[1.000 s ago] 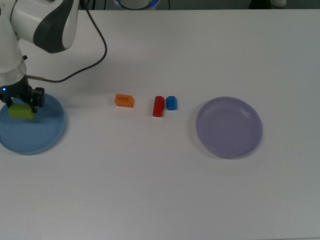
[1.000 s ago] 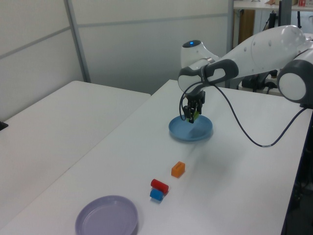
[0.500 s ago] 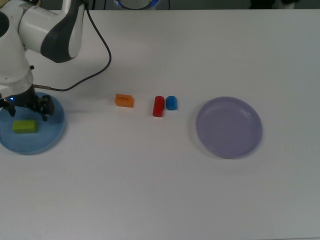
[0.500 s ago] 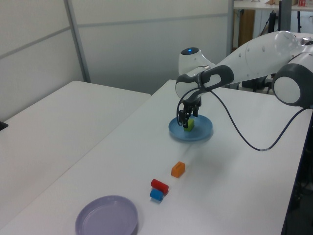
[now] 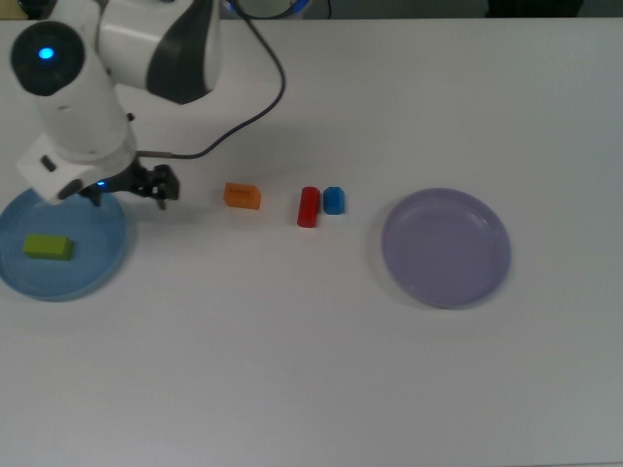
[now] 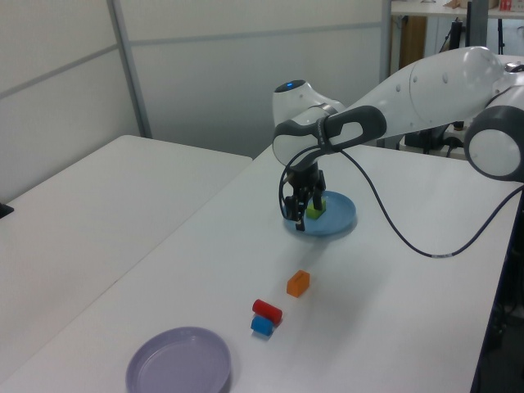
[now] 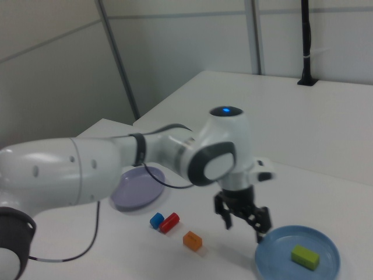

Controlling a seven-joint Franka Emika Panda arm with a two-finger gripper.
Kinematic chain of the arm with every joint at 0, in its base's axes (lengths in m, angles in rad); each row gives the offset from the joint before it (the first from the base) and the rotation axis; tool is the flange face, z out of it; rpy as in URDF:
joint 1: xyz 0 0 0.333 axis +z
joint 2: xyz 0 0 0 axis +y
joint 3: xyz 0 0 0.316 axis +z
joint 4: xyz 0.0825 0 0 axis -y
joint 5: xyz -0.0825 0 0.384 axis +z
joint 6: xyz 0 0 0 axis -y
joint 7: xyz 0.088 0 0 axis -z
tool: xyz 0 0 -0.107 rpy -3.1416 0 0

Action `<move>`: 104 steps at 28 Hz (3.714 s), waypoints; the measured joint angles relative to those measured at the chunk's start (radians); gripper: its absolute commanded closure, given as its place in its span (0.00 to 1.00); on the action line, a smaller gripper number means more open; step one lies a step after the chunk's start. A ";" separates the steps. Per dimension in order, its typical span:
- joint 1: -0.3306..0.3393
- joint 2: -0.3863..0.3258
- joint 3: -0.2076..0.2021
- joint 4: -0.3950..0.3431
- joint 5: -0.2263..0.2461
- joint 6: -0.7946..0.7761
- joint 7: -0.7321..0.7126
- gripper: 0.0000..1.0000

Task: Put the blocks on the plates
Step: 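Move the gripper back and grasp the orange block, then carry the orange block onto the light blue plate and open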

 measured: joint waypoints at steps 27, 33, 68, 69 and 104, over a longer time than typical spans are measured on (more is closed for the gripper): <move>0.226 -0.030 0.004 -0.129 0.000 -0.084 0.097 0.00; 0.237 -0.024 0.004 -0.145 0.000 -0.084 0.103 0.00; 0.225 0.004 -0.015 -0.121 -0.001 -0.025 0.103 0.61; 0.223 0.002 -0.017 -0.117 -0.001 -0.025 0.103 0.61; -0.089 0.090 -0.019 0.016 -0.002 0.164 0.073 0.00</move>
